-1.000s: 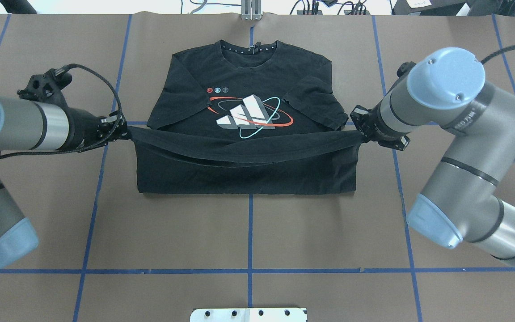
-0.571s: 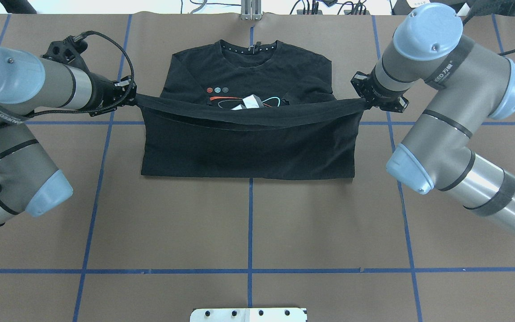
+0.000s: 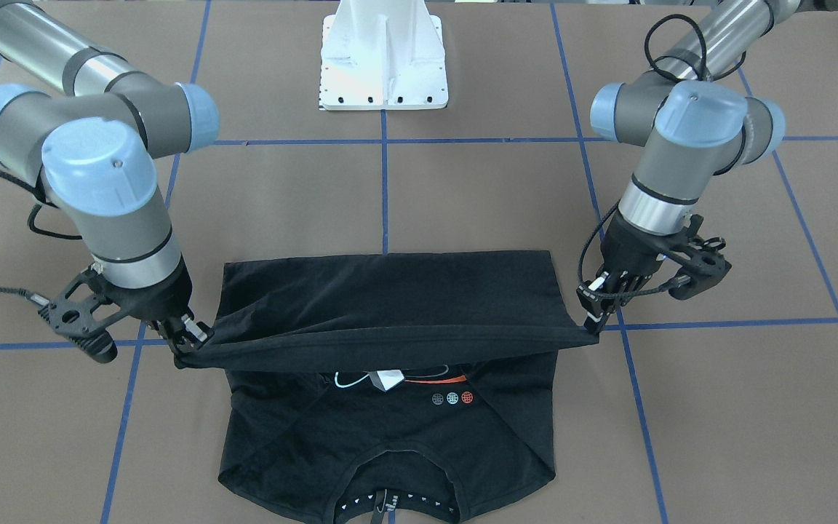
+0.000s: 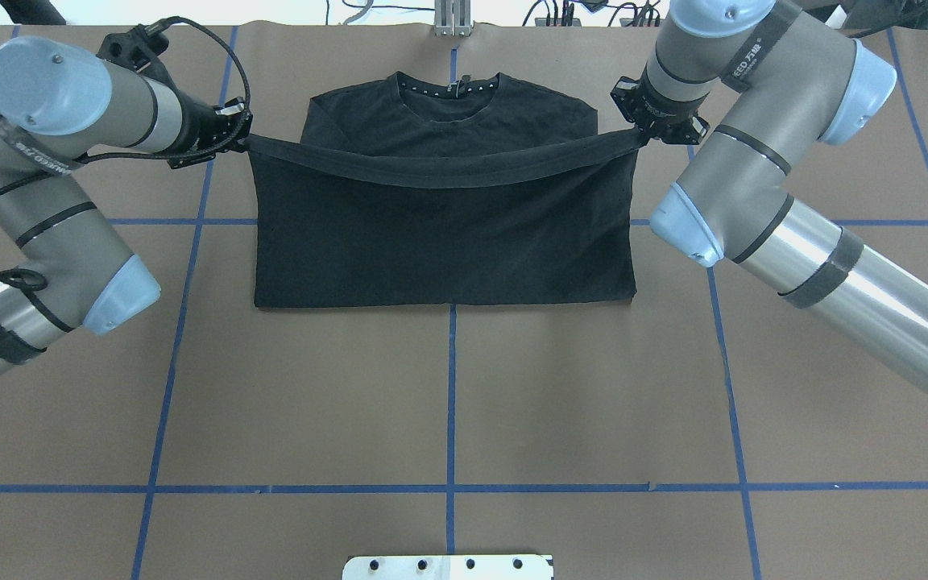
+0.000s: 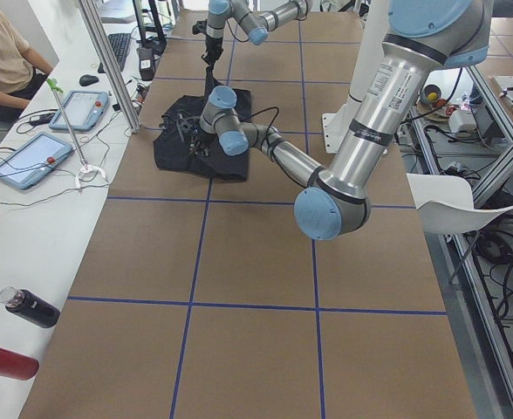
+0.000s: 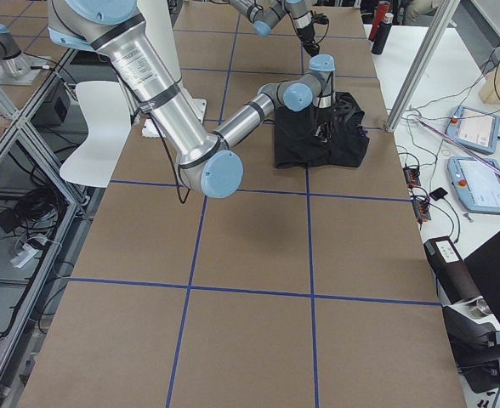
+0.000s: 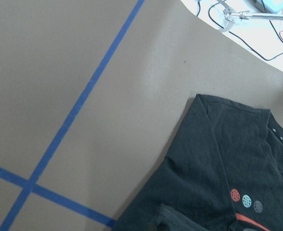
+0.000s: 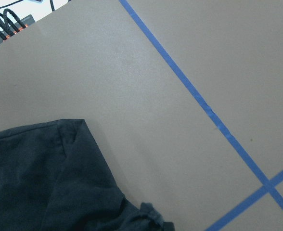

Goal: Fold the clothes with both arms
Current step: 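Lift the hem with both grippers and fold it toward the collar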

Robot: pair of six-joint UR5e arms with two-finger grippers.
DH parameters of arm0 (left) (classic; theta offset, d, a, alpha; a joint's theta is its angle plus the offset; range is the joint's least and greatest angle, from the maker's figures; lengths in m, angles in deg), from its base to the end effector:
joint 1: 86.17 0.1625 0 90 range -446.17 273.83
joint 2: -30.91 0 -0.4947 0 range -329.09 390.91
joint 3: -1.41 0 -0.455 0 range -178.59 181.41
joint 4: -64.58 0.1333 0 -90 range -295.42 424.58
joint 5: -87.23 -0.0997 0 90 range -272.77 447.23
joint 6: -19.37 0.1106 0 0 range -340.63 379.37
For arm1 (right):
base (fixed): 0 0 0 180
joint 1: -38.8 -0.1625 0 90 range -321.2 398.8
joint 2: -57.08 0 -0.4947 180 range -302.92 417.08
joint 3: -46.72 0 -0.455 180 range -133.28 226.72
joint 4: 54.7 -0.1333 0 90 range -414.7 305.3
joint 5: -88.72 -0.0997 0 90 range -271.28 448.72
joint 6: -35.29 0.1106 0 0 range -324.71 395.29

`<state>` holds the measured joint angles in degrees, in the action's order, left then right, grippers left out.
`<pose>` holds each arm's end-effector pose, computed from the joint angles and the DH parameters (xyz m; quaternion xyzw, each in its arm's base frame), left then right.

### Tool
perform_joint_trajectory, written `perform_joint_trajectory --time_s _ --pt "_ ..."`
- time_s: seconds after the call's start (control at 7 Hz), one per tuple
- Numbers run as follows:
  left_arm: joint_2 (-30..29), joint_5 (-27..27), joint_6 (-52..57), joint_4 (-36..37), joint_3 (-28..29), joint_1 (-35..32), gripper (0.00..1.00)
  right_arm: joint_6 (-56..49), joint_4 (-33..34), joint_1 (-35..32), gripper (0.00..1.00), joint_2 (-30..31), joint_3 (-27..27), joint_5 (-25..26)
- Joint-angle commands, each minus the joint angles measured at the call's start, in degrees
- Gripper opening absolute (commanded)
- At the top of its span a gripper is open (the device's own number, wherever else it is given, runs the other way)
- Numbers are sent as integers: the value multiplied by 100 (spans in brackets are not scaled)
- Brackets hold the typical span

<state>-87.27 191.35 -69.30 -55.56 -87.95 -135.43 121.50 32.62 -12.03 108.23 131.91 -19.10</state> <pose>0.4292 -0.6611 0.3613 0.1072 0.4788 -0.2989 0.8185 -0.4473 -0.7065 0.3179 0.0122 -0.3439 0.3295 0.8792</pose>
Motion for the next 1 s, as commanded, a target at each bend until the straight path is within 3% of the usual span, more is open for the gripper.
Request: perform_joint_trajectory --time_s 0.0,0.29,0.86 --pt "-292 -111 -10 -874 1055 -92 0 -34 -505 -24 0 -436 -982 33" --pt "-451 -340 -10 -1134 1490 -92 0 -139 -1005 -15 0 -501 -1556 129" --pt "-724 -490 8 -1451 1738 -258 0 -184 -1050 29 0 -518 -1620 358"
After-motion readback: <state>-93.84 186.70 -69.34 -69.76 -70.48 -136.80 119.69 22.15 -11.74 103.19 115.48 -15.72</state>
